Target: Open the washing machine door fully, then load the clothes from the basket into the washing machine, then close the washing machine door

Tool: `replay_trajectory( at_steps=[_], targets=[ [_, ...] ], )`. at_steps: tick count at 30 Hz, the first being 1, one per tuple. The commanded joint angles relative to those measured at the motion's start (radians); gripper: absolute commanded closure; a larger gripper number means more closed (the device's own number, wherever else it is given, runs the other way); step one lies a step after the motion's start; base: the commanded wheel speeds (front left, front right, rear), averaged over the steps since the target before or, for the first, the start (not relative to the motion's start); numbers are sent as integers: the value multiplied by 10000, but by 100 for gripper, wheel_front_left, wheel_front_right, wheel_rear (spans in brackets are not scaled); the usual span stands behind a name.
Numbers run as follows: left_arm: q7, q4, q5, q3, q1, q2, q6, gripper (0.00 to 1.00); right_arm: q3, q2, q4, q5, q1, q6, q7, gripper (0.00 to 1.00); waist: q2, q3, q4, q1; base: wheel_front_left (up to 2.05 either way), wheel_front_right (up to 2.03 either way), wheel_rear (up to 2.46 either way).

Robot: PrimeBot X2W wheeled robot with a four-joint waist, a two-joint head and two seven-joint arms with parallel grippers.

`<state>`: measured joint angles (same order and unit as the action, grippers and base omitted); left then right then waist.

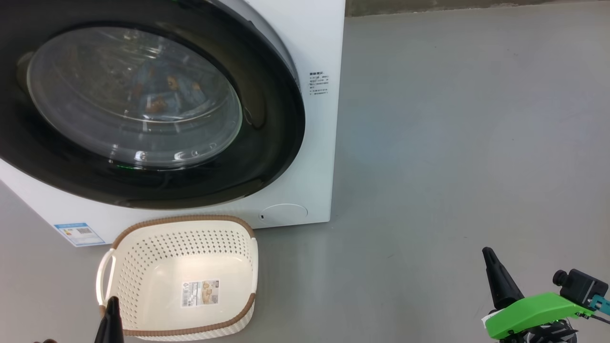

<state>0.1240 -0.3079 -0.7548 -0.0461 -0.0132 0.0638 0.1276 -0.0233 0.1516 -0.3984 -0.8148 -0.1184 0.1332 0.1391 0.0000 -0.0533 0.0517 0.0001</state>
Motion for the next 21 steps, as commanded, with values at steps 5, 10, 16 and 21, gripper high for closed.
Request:
replay_trajectory(
  at_steps=[5, 10, 16, 21],
  targets=[
    [-159, 293, -687, -223, 415, 132, 12, 100, 52, -22, 358, -618, -69, -9, -206, 100, 0, 33, -35, -1, 0, 0, 0],
    [-303, 315, -1195, -253, 467, 114, 13, 100, 133, -82, 434, -1097, -57, -10, -352, 100, 0, 64, -66, -1, 0, 0, 0],
    [-477, 341, -1809, -290, 529, 94, 15, 100, 231, -156, 527, -1674, -43, -12, -530, 100, 0, 100, -104, -1, 0, 0, 0],
    [-620, 363, -2314, -320, 580, 76, 16, 100, 312, -217, 603, -2148, -32, -13, -676, 100, 0, 131, -135, -1, 0, 0, 0]
  ],
)
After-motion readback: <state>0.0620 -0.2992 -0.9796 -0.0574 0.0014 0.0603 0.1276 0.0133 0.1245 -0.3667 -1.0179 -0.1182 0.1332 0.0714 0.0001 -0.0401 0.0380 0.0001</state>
